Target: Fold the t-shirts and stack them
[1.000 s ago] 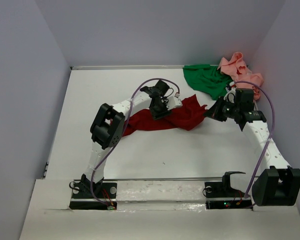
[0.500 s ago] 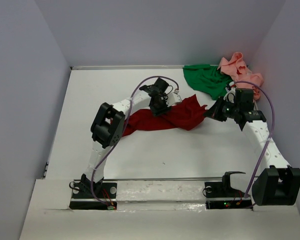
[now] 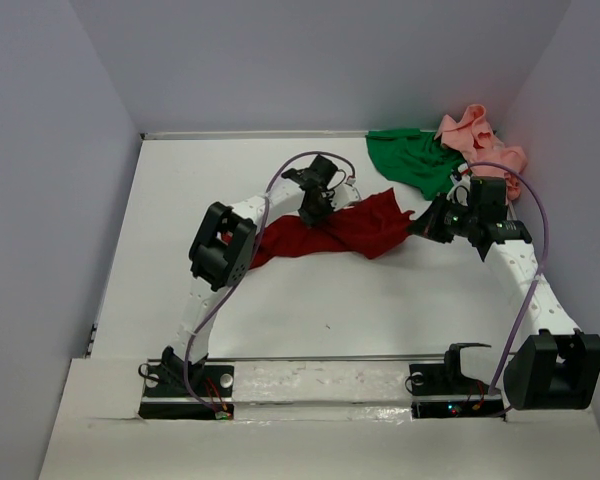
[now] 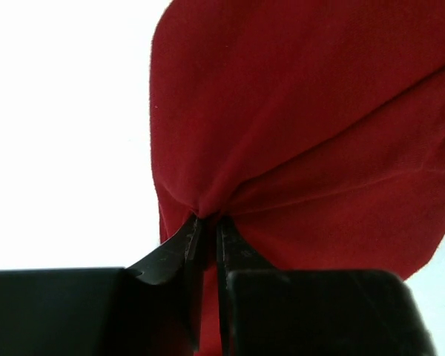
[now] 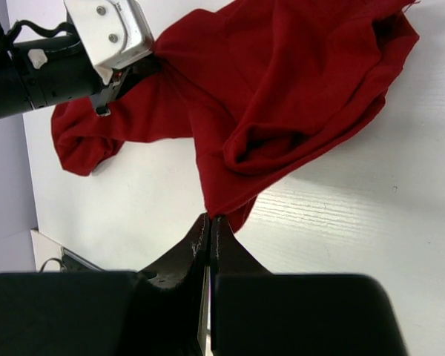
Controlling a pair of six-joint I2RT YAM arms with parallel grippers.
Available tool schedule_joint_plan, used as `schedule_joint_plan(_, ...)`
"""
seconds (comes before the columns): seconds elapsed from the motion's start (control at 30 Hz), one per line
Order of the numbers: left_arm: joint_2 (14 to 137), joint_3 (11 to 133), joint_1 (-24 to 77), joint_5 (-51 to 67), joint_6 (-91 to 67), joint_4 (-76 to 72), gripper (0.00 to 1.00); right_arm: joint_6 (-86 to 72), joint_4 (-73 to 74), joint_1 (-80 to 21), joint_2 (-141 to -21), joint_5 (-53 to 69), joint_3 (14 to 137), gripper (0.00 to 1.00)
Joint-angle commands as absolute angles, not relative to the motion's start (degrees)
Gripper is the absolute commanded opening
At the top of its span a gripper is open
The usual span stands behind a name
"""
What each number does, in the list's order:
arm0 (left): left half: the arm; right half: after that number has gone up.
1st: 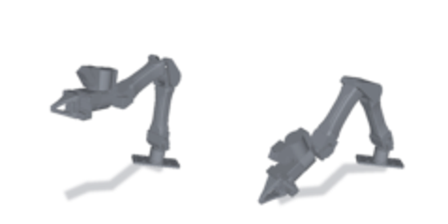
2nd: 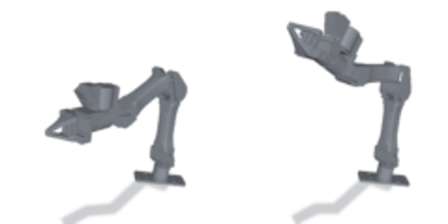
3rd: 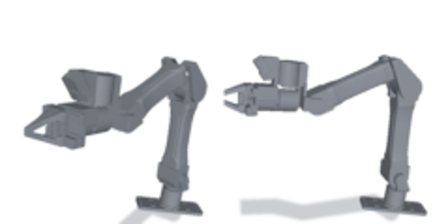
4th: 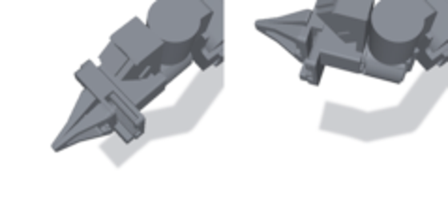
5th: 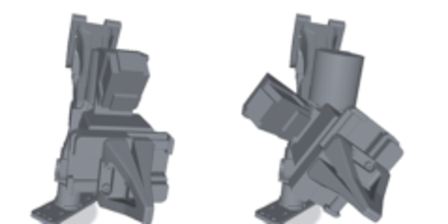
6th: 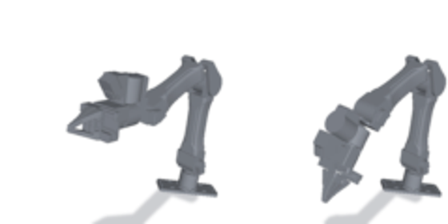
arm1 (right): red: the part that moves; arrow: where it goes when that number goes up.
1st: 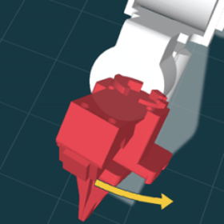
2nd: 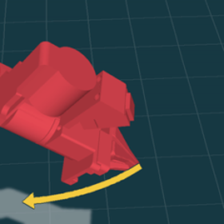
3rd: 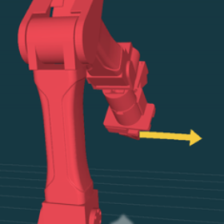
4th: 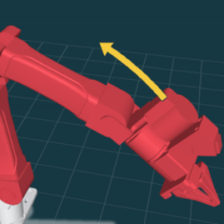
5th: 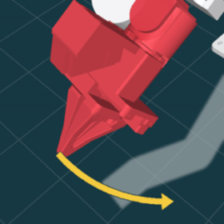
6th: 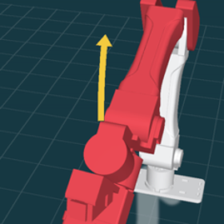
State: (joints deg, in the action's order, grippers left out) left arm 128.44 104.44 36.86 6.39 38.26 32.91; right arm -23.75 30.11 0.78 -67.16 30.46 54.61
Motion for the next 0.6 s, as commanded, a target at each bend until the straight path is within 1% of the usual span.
schedule_joint_plan(0.0,127.79,108.90,36.30,3.26,37.09,34.28,0.17,-23.12,28.92,1.14,-66.97,30.85,55.72,0.00)
schedule_joint_plan(0.1,126.39,109.07,36.39,0.62,35.86,34.28,0.17,-23.03,28.83,1.14,-66.88,30.76,55.55,0.00)
schedule_joint_plan(0.33,122.53,112.15,37.00,-10.97,30.60,34.98,0.18,-23.12,28.48,1.14,-67.15,30.76,55.20,0.00)
schedule_joint_plan(0.47,120.94,114.43,38.14,-20.81,27.87,35.86,0.18,-23.29,28.21,1.14,-67.15,30.94,55.28,0.00)
schedule_joint_plan(0.57,121.20,120.82,39.80,-26.17,23.04,40.58,0.19,-23.55,27.86,1.14,-67.32,31.11,55.28,0.00)
